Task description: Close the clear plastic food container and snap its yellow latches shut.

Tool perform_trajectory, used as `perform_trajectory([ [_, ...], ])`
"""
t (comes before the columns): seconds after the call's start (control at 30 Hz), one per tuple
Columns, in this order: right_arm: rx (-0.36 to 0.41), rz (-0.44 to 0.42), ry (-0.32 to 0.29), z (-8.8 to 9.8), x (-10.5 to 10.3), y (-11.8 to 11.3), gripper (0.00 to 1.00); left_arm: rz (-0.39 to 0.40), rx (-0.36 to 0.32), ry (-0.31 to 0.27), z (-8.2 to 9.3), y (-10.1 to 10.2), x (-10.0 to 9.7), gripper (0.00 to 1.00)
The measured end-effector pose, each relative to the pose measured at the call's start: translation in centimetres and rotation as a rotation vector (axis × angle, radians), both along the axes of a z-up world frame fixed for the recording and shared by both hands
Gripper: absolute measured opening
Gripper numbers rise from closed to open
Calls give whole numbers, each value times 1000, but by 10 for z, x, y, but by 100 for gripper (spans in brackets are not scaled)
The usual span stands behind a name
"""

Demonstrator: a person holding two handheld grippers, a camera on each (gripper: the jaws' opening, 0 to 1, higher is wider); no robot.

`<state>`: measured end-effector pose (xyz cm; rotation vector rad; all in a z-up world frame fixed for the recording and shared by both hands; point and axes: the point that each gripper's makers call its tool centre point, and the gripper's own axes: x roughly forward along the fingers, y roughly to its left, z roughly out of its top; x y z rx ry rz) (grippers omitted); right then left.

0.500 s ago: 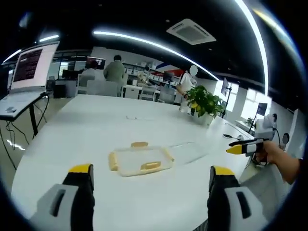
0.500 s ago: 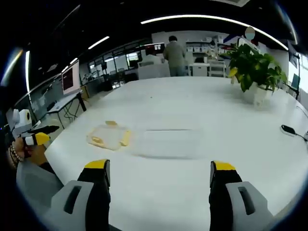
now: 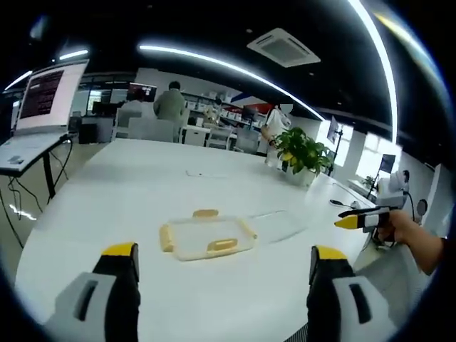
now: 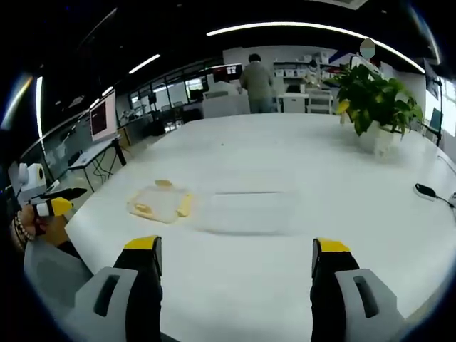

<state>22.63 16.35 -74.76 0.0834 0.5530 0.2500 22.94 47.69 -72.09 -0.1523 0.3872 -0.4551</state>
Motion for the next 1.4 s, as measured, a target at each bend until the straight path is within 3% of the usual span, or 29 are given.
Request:
perform_trajectory([
  [0.53, -9, 17, 15, -3, 0, 4, 85, -2, -1, -6, 1, 1, 1, 98],
  [1.13, -20, 74, -65, 8, 4, 14, 76, 2, 2, -7, 1, 4, 2, 98],
  [1.2, -21, 89, -81, 13, 4, 18, 76, -22, 7, -1, 0, -3, 0, 98],
  [1.33, -55, 115, -230, 41, 8, 23, 72, -32, 52, -6, -2, -3, 0, 98],
  [1.4, -52, 124, -243, 44, 7, 26, 72, -26, 59, -17, -1, 0, 2, 97],
])
